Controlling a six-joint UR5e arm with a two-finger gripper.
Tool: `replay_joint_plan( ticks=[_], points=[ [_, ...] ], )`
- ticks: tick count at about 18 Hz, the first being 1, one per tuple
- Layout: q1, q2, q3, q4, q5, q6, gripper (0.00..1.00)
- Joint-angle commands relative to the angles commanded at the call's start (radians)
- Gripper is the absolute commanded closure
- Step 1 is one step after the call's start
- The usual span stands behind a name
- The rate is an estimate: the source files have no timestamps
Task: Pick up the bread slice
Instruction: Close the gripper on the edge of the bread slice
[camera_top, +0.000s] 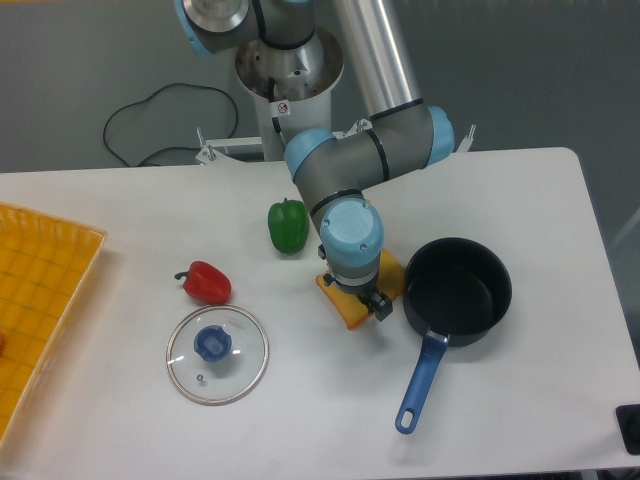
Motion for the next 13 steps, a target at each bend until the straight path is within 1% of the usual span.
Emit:
replay_joint_plan(
  ticks=[10,13],
  points=[
    [-0.006,-0.015,0.0,0.005,0.003,-0.011,0.0],
    [-0.008,-0.017,-0.009,0.023,0.002,-0.011,0.0]
  ],
)
